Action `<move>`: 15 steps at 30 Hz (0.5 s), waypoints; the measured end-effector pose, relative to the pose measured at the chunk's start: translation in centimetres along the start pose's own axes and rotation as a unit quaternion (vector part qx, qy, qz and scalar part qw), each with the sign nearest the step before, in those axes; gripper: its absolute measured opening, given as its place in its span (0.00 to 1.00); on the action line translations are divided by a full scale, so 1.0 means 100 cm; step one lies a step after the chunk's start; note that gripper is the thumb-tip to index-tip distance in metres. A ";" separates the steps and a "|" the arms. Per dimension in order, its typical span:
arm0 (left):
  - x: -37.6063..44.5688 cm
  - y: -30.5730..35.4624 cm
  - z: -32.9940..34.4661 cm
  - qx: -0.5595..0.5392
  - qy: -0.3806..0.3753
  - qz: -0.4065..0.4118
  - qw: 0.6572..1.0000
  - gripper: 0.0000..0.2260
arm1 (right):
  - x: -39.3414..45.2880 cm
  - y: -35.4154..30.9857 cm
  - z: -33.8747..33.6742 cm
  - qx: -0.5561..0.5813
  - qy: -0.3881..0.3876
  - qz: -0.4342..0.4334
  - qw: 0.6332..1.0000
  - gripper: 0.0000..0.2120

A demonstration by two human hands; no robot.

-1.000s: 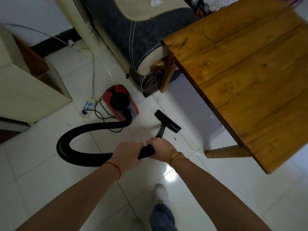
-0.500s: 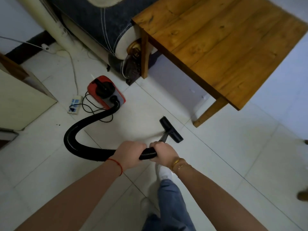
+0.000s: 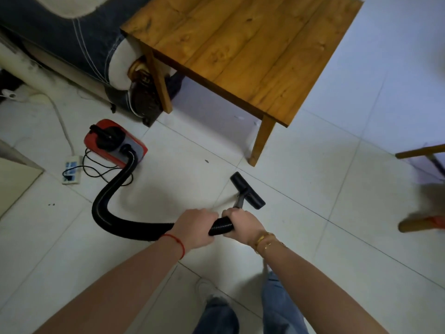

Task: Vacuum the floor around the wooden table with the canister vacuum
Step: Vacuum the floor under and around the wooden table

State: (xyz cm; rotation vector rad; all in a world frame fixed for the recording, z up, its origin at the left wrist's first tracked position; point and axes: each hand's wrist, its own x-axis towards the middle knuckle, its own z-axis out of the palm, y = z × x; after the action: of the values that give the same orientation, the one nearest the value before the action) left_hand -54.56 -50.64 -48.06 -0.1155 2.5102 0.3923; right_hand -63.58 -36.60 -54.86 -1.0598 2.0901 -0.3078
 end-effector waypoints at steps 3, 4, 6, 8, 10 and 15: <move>0.019 0.027 -0.003 -0.004 -0.009 0.008 1.000 0.10 | -0.015 0.029 -0.009 0.007 0.009 0.013 1.000 0.09; 0.027 0.037 -0.005 -0.002 -0.011 0.009 1.000 0.10 | -0.019 0.038 -0.013 0.011 0.012 0.015 1.000 0.09; 0.042 0.057 -0.010 0.003 -0.012 0.008 1.000 0.10 | -0.027 0.060 -0.022 0.023 0.021 0.020 0.999 0.09; 0.057 0.080 -0.014 -0.001 -0.011 0.004 1.000 0.09 | -0.035 0.083 -0.034 0.034 0.028 0.017 0.999 0.09; 0.074 0.102 -0.019 -0.010 -0.011 -0.003 1.000 0.09 | -0.040 0.106 -0.048 0.040 0.032 0.009 0.999 0.09; 0.124 0.145 -0.038 -0.029 -0.007 -0.028 0.999 0.09 | -0.040 0.165 -0.088 0.044 0.029 -0.011 0.999 0.08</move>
State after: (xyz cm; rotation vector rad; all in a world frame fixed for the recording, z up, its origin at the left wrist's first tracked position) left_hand -69.25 -37.95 -48.48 -0.2037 2.4759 0.4413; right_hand -78.14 -24.26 -55.18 -1.0336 2.0979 -0.4417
